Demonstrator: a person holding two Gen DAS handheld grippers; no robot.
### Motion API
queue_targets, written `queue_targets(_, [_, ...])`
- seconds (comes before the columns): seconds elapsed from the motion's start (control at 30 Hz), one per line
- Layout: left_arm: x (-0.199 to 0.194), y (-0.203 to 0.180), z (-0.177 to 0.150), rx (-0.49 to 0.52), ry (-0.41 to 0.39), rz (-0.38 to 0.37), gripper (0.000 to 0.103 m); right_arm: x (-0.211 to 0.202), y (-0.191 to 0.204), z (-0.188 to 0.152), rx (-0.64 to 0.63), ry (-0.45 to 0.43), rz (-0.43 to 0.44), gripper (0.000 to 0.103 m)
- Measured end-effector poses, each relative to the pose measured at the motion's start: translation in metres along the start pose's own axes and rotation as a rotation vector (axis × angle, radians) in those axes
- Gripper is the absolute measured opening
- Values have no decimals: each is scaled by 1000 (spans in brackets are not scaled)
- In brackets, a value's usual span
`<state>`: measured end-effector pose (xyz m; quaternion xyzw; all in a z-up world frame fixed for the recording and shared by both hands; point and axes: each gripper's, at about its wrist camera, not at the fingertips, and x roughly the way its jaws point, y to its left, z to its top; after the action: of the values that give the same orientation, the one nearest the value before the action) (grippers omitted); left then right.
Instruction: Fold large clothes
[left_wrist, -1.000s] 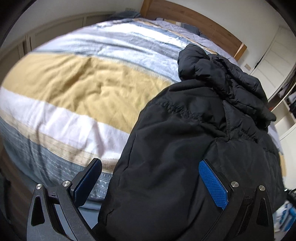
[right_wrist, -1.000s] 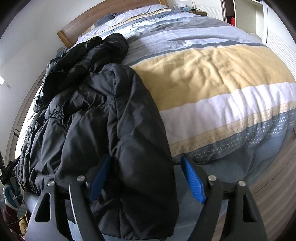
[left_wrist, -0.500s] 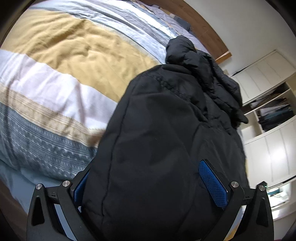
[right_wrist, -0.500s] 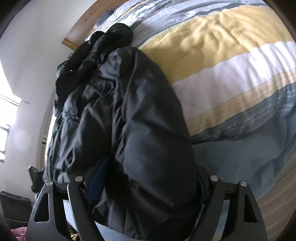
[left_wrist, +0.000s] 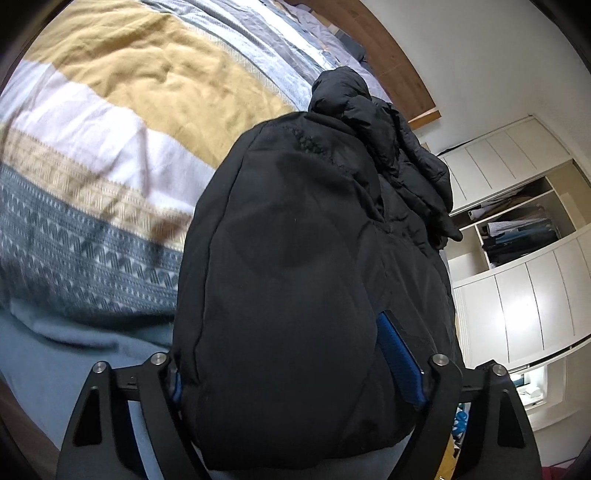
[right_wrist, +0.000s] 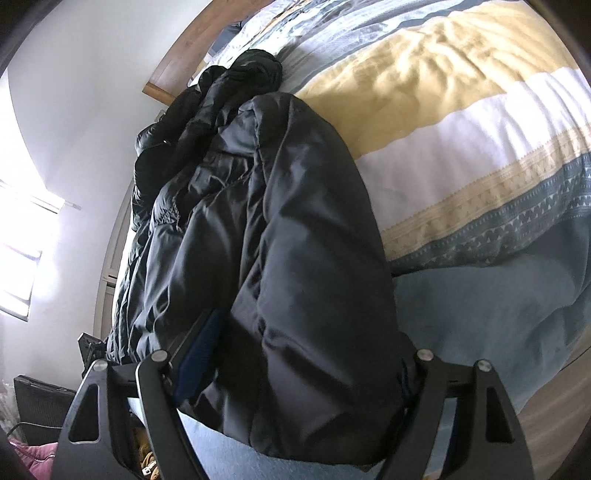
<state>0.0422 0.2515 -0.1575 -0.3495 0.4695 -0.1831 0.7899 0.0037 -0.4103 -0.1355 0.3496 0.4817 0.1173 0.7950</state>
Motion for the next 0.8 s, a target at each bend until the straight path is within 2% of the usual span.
queue_targets(0.1, [-1,-5,-3,1,1,-1,73,-2,-2,-2,2,-4,20,64])
queue_targets(0.27, [-4,-21,-1,37,1,-7,45,-8,4,-4,-28,-14,64,42])
queue_targets(0.47, [-3,-53,1,123,2,-2,24,-10,19,-3,-85,-29,97,26])
queue_targets(0.57, [-6,-73,6,160,-12,-26,20,-14,28,1,-110,-57,108,22])
queue_targets(0.8, [-18,-115,33,200,-60,-102,19,-36,54,22,-146,-164,167,19])
